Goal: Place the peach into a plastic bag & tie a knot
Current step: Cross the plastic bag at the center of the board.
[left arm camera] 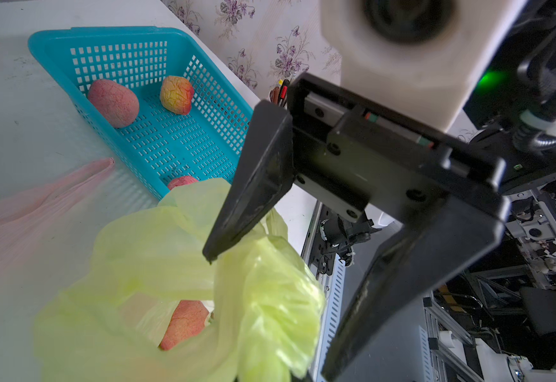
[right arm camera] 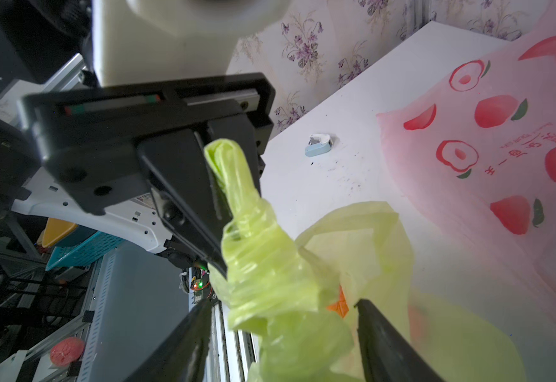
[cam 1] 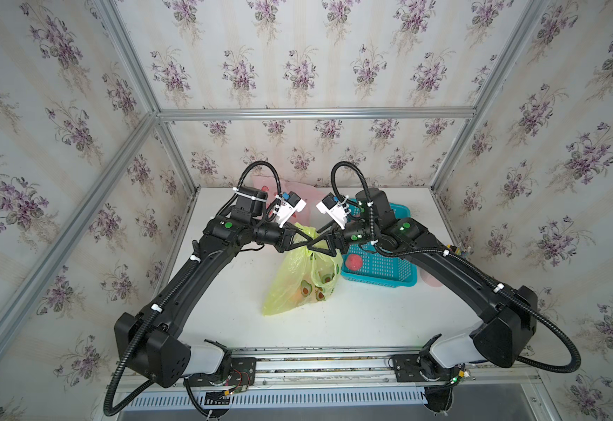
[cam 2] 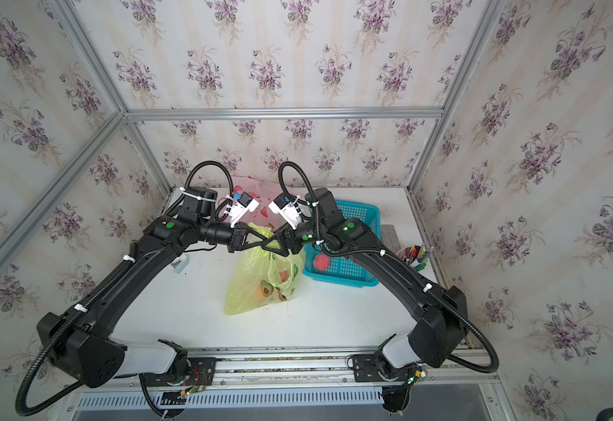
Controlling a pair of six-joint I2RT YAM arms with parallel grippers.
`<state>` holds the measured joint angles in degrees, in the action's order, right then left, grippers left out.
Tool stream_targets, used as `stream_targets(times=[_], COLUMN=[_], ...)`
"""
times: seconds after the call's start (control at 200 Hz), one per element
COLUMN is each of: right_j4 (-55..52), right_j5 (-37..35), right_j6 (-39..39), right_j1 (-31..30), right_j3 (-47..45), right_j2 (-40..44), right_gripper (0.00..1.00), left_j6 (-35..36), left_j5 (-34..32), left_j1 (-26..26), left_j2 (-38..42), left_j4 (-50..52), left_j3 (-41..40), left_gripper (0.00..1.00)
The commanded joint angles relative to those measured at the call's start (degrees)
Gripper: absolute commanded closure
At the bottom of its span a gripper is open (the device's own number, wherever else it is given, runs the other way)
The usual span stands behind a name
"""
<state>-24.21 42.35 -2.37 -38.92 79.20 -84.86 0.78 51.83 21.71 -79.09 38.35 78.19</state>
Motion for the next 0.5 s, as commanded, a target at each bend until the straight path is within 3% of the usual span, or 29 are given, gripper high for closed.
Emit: stream_targets(times=[0.0,0.22,0.28,0.42,0.495], right_j4=[-1.28,-0.47,-0.01,0.91,0.86], right_j5=[0.43,-2.40,-3.39,-5.66,-7.07], right_j6=[2.47,1.16,0.67,-0.26,-0.28], right_j1=[-0.71,-1.07,-1.07,-1.07,-0.99], right_j3=[0.67,0.95,1.04,1.13,1.03], right_j2=[-0.86,-1.54,-1.61,-1.54,-1.17], right_gripper=[0.35,0.57,0.69,0.88,0.91], left_j6=[0.47,0.06,-0.08,-0.59,-0.68], left_j5=[-0.31,-0.77,-0.91,-2.30,-3.40], left_j1=[-0.09,-0.09,-0.09,-0.09,-0.09], left_j2=[-0.19,-0.19,-0.06,0.88,1.63], left_j4=[-0.02,-0.03,-0.04,-0.03,-0.04], left_j3=[0.51,0.69,0.69,0.27,-0.29], left_gripper=[0.97,0.94,0.91,0.74,0.62])
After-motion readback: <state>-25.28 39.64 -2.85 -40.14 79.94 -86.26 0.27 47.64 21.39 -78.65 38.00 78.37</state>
